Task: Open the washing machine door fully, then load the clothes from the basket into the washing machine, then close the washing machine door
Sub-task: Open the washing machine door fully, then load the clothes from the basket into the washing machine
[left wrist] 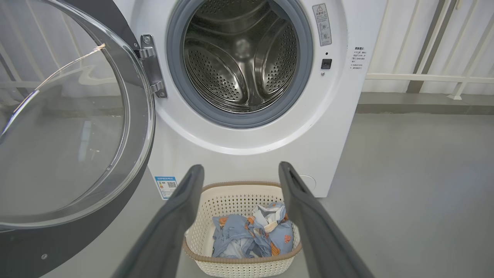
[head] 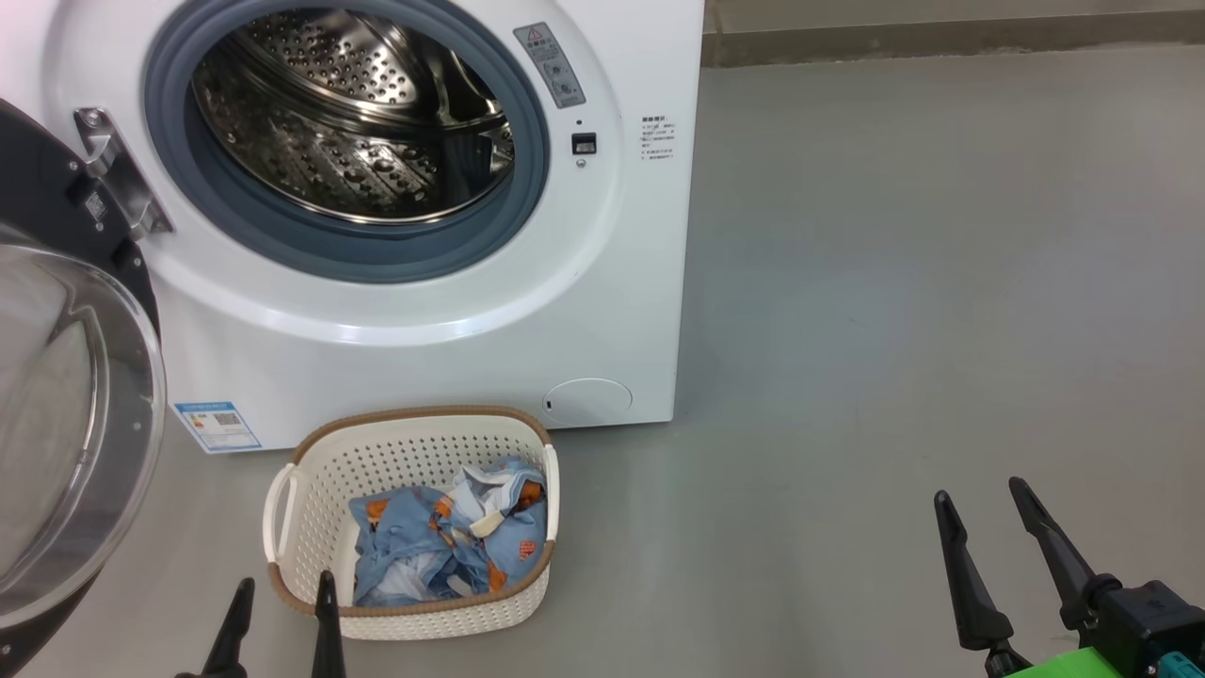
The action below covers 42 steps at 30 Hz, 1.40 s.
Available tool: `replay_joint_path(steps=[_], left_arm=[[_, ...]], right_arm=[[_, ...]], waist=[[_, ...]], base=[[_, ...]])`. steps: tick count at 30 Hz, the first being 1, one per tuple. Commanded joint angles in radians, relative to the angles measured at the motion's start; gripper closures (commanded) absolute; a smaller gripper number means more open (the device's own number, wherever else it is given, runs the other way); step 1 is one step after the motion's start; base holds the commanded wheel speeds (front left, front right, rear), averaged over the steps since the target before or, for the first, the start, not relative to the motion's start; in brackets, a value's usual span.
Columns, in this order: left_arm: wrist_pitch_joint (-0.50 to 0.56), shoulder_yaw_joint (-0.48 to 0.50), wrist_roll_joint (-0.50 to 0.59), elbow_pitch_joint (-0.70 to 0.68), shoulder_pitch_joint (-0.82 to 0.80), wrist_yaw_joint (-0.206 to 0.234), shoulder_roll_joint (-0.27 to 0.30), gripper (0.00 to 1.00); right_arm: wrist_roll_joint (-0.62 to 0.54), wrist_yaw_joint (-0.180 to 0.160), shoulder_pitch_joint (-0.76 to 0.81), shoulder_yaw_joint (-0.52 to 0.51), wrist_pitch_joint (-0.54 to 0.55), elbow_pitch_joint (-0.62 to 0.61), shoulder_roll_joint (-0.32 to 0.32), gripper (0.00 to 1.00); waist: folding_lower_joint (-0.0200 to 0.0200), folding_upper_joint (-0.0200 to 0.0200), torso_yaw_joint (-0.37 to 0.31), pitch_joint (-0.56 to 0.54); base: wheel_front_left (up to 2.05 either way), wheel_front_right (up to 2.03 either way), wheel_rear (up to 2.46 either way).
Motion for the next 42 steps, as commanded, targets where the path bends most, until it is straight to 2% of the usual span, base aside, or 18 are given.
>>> replay_joint_path(steps=[1, 31, 42], left_arm=[[0.000, 0.028, 0.009, -0.023, -0.024, 0.014, 0.015, 0.00], [-0.003, 0.012, 0.001, -0.021, -0.041, 0.035, 0.035, 0.00], [-0.011, 0.005, 0.000, -0.013, -0.051, 0.043, 0.043, 0.00]], right_arm=[[0.003, 0.002, -0.004, 0.022, 0.000, -0.029, -0.009, 0.00], [0.006, 0.002, -0.010, 0.017, -0.008, -0.022, 0.001, 0.00], [0.005, 0.002, -0.009, 0.013, -0.010, -0.026, 0.002, 0.00]], waist=[[0.0000, 0.0000, 0.000, 0.000], [0.0000, 0.0000, -0.002, 0.002], [0.0000, 0.0000, 0.003, 0.008]], base=[[0.00, 0.00, 0.00], [0.00, 0.00, 0.00], [0.95, -0.95, 0.00]])
